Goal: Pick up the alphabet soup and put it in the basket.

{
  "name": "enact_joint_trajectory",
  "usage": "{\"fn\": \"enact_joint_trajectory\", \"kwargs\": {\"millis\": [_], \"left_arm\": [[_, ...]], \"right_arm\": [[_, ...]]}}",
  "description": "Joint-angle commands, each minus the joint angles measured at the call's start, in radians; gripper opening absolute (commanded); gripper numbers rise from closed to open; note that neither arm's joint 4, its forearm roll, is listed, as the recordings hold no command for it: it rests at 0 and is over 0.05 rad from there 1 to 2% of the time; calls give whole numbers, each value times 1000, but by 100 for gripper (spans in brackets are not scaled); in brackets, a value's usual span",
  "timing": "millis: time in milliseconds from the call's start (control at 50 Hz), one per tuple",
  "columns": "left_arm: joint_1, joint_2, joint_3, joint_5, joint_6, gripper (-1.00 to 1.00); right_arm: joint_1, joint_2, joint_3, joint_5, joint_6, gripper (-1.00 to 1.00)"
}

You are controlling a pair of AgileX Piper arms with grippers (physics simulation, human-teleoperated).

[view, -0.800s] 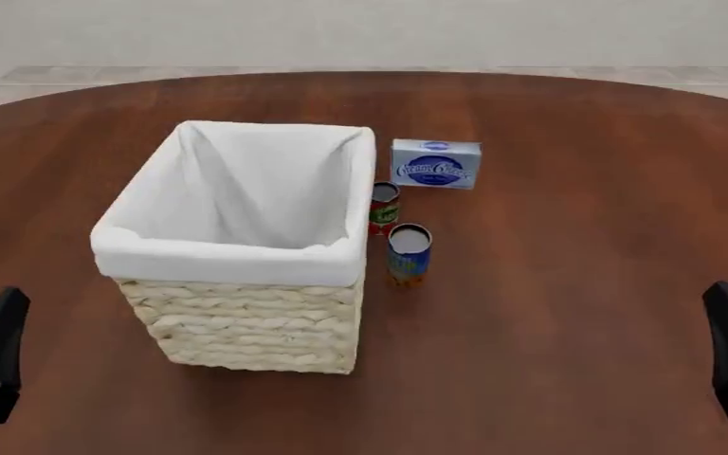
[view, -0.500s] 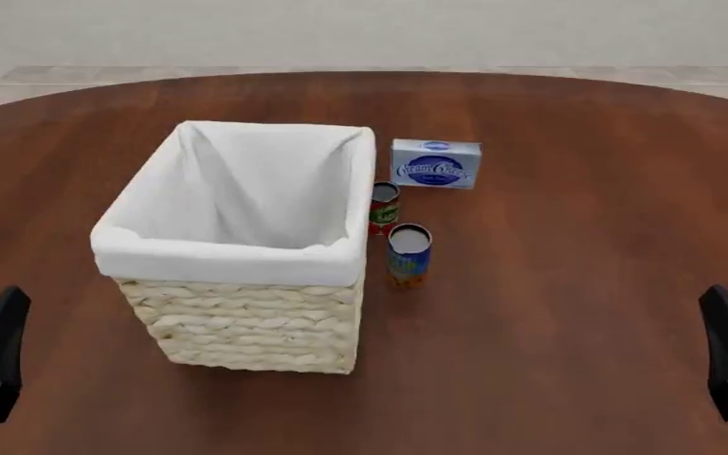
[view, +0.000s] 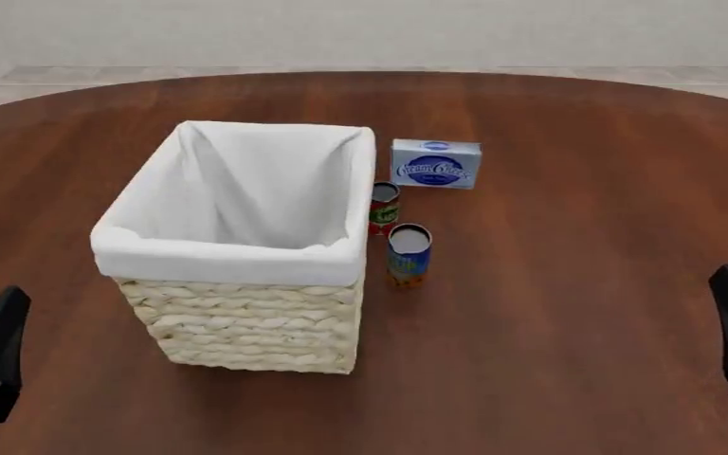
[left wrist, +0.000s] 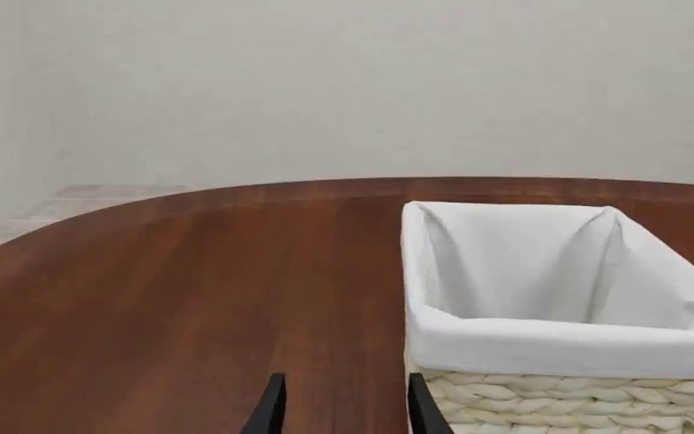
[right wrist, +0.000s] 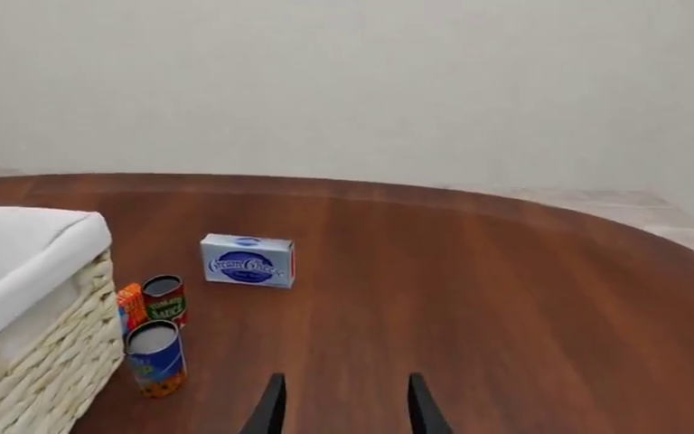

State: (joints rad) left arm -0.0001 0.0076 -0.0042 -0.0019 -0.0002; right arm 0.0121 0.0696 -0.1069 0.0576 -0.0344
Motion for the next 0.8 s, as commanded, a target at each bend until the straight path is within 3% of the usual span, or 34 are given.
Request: {"fn": "enact_joint_trajectory", "kwargs": {"millis": [20,40,80,260,320,360,800], "left_arm": [[0,0,0,0,0,100],[0,0,0,0,0,100],[0,0,0,0,0,100],[0,0,0,0,0,100],[0,0,0,0,0,100],[0,0,0,0,0,100],[0,0,0,0,0,100]], "right_arm": [[21,93,-100,22,-9,100],[31,134,-111,14,34,100],[25,171,-132,12,56,100],[70,343,-192,-15,47,100],[82,382,-212,-14,72,100],[78,410,-231,-11,33,100],[169,597,-332,-46,-33,100]]}}
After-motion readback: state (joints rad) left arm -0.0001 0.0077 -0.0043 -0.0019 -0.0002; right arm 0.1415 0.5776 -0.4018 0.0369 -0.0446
